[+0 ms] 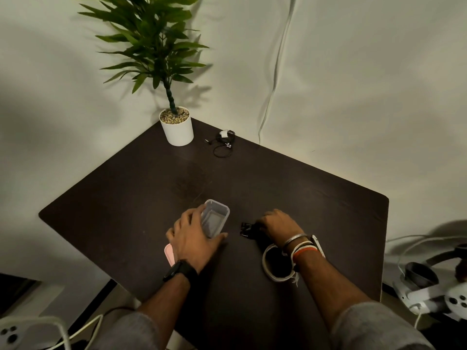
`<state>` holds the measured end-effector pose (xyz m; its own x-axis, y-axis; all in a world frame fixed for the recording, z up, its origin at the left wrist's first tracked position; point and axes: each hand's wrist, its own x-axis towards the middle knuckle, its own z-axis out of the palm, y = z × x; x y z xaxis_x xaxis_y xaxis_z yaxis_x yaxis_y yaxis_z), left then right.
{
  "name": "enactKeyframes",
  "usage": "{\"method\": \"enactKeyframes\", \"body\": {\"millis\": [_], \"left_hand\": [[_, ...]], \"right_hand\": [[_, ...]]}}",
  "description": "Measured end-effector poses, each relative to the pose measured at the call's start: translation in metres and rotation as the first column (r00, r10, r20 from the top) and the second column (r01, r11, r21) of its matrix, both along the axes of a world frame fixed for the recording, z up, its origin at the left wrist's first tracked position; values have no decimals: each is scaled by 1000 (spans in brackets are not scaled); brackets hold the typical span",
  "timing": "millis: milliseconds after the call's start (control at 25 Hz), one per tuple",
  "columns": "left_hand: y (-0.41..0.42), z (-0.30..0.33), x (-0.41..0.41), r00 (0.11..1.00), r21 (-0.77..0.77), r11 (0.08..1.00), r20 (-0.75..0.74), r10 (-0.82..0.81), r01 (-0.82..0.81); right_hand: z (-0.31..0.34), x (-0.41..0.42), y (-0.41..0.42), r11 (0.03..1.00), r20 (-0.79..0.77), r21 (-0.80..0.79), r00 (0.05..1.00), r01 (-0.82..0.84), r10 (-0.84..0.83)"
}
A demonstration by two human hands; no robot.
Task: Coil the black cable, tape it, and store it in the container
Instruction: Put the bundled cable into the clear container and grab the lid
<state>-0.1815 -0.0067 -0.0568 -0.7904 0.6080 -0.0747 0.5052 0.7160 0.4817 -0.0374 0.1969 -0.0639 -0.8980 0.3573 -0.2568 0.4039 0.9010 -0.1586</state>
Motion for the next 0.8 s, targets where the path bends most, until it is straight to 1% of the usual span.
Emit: {"method": "enactKeyframes", "body": {"millis": [120,280,400,480,600,720,800], "left_hand": [[-5,-6,0,999,-14,1000,39,11,-10],[8,-7,-2,999,21,1000,48,0,-1],[25,-6,-2,997,24,999,77,-28,26],[35,-6,-1,991,28,997,106,-78,76],[42,-3,-2,979,47,992,168,-119,113],[40,0,-4,970,53,994,223,-101,92],[34,2,-8,970,88,994,225,-89,70]], "right_hand": [[0,-3,-5,996,23,76,999,-46,44],[4,7,-1,997,-25,83,1000,-7,9],[17,23,7,990,-99,105,992,93,-83],[33,27,14,985,-144,113,983,127,-110],[65,15,16,986,-265,97,958,135,-105],[99,-13,7,992,-395,49,915,113,-84],[122,-32,-3,997,-471,22,881,72,-54]]}}
